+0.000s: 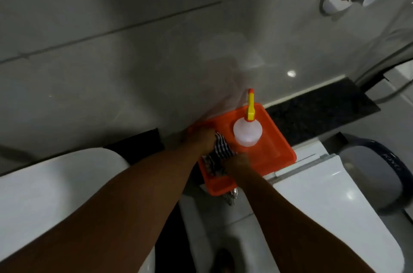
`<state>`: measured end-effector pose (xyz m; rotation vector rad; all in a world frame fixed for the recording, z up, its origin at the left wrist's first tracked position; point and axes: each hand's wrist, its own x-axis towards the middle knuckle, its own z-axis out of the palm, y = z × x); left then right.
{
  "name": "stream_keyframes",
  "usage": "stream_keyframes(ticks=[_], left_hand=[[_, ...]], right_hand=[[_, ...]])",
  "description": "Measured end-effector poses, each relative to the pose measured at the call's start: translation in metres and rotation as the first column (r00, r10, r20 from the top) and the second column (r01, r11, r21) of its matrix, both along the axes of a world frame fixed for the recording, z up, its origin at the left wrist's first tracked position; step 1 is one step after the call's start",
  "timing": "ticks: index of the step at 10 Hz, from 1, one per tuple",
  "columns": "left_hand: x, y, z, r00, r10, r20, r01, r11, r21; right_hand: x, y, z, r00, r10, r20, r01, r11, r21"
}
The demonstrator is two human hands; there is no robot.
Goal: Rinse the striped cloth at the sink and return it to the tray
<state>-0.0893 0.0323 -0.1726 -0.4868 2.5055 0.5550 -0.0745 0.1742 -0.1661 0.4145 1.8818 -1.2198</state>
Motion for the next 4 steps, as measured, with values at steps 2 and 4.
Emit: stream_keyframes(ticks=[2,4], left_hand=[[0.017,0.004,0.01,0.991,-0.132,0.016,0.132,0.969,-0.207],[0.05,-0.025,0.075,0.986,-0.069,-0.153,0.043,0.985,-0.166]], right_hand=[[0.0,-0.002,0.019,0.888,0.431,-0.161,-0.376,0.881,0.286],[0.004,-0.042,0.082,0.663,0.628,-0.408,-0.407,0.76,0.507]])
